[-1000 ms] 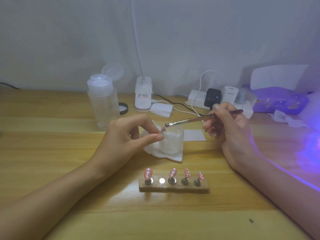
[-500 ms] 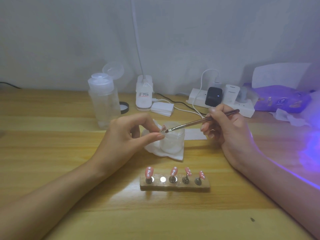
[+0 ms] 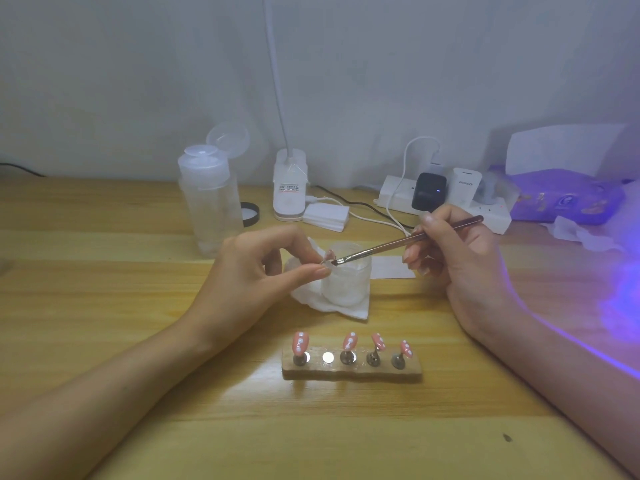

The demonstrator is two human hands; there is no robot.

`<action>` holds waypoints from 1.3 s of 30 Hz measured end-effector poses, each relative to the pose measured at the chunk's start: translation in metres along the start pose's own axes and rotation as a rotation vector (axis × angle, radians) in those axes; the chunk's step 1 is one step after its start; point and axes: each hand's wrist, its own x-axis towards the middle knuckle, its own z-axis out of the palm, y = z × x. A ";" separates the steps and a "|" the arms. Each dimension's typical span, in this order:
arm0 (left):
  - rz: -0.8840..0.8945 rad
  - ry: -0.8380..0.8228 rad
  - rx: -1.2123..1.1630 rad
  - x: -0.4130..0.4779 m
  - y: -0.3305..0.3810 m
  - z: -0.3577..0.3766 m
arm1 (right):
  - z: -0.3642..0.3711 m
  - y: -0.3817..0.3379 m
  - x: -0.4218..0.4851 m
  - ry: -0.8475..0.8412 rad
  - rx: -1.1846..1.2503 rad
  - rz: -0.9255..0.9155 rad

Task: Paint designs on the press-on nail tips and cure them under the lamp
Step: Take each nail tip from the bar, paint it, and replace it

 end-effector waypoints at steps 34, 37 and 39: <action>0.023 0.018 0.088 -0.001 -0.001 0.001 | -0.001 0.000 0.002 0.016 0.032 0.064; 0.027 0.014 0.085 -0.001 0.000 0.000 | -0.001 -0.001 0.002 0.022 0.068 0.047; 0.025 0.016 0.082 -0.001 0.000 0.001 | -0.001 -0.001 0.001 -0.007 0.057 0.044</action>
